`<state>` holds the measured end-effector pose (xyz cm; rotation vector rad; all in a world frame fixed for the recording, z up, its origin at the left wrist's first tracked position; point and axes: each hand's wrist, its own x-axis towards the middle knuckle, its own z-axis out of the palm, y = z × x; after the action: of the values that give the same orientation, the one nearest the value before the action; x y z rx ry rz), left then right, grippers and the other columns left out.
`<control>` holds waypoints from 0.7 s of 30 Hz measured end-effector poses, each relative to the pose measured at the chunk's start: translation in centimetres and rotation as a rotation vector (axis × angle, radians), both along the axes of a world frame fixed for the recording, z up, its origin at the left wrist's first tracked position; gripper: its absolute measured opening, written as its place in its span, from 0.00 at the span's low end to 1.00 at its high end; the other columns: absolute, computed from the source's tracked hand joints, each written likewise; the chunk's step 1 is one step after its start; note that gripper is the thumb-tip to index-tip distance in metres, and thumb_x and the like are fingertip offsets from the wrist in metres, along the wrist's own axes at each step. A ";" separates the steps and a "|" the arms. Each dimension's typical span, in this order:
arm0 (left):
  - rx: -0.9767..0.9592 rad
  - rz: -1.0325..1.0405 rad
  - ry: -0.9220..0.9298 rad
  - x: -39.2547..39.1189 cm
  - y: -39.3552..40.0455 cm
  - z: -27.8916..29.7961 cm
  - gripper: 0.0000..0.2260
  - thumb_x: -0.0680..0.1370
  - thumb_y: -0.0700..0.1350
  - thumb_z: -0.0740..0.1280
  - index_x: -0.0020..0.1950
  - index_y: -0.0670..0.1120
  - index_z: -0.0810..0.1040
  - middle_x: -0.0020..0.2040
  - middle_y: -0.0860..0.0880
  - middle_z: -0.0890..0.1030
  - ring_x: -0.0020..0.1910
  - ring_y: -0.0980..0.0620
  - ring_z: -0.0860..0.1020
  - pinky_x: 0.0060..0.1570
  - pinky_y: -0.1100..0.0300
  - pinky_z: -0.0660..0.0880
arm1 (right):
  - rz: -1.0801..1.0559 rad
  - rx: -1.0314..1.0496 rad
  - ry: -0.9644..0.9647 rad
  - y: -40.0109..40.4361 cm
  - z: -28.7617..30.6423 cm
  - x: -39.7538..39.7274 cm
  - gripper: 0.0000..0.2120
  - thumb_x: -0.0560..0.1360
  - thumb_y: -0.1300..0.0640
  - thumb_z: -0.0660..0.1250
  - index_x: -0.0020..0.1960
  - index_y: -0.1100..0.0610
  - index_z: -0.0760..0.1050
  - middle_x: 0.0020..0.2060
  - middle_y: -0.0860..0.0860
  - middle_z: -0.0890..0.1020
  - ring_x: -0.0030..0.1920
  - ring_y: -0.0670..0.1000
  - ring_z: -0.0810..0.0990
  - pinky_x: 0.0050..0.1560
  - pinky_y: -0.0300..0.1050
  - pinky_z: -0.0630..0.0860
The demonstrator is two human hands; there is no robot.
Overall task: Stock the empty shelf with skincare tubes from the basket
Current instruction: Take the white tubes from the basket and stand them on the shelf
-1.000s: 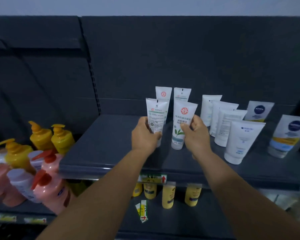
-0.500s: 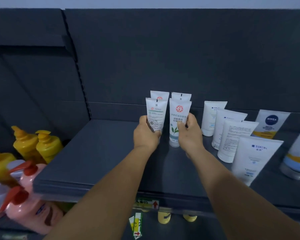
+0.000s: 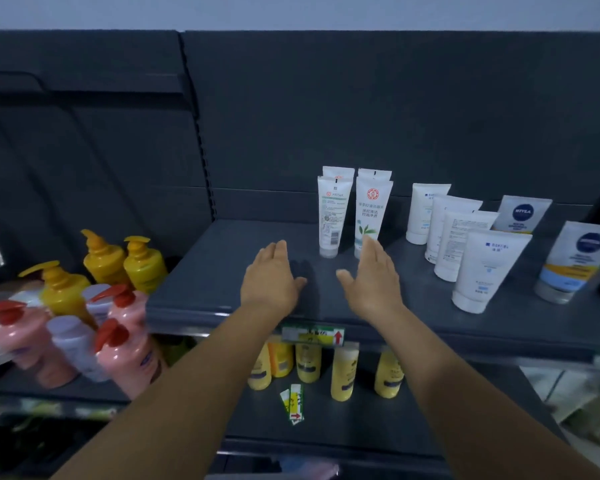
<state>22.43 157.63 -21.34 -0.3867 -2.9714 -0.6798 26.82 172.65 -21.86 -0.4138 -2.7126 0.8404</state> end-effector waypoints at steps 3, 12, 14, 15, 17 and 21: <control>-0.081 -0.017 0.041 3.6 -3.2 -0.3 0.34 0.80 0.54 0.62 0.78 0.44 0.48 0.79 0.47 0.52 0.78 0.48 0.50 0.75 0.52 0.54 | 0.066 0.104 -0.071 -3.5 -0.5 3.5 0.36 0.80 0.50 0.60 0.79 0.54 0.41 0.78 0.50 0.46 0.78 0.52 0.45 0.76 0.52 0.46; -0.108 0.024 0.076 13.3 -13.6 -4.4 0.33 0.77 0.54 0.64 0.77 0.43 0.55 0.77 0.44 0.59 0.76 0.47 0.57 0.73 0.54 0.56 | 0.199 0.149 -0.175 -12.8 -5.1 11.7 0.35 0.80 0.50 0.59 0.79 0.54 0.42 0.78 0.50 0.46 0.78 0.51 0.44 0.77 0.51 0.45; -0.106 0.045 0.040 14.5 -15.2 -5.7 0.34 0.77 0.54 0.65 0.77 0.43 0.55 0.76 0.44 0.60 0.75 0.46 0.58 0.73 0.53 0.57 | 0.216 0.151 -0.191 -14.0 -6.3 12.6 0.35 0.80 0.49 0.59 0.79 0.54 0.43 0.78 0.50 0.47 0.78 0.52 0.45 0.77 0.51 0.46; -0.107 0.057 0.010 15.3 -16.2 -6.6 0.34 0.77 0.53 0.65 0.77 0.43 0.55 0.76 0.44 0.60 0.75 0.46 0.58 0.73 0.53 0.57 | 0.233 0.153 -0.210 -14.9 -7.1 13.2 0.35 0.80 0.49 0.59 0.79 0.54 0.43 0.78 0.50 0.47 0.78 0.52 0.45 0.76 0.51 0.46; -0.122 0.076 -0.032 16.7 -17.8 -8.5 0.33 0.78 0.53 0.65 0.77 0.43 0.54 0.76 0.44 0.60 0.75 0.45 0.58 0.73 0.52 0.58 | 0.260 0.155 -0.248 -16.3 -8.9 14.4 0.35 0.80 0.48 0.59 0.79 0.55 0.43 0.79 0.50 0.47 0.78 0.52 0.45 0.76 0.51 0.46; -0.153 0.088 -0.109 18.7 -19.6 -12.4 0.34 0.78 0.53 0.64 0.78 0.43 0.53 0.77 0.45 0.59 0.76 0.46 0.57 0.73 0.52 0.58 | 0.296 0.134 -0.329 -18.4 -12.7 15.9 0.35 0.80 0.48 0.59 0.79 0.54 0.43 0.79 0.49 0.46 0.78 0.52 0.44 0.76 0.52 0.44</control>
<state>41.18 138.07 -33.73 -0.2331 -3.1327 -0.4820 42.69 154.29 -34.54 -0.1300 -3.1695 0.7063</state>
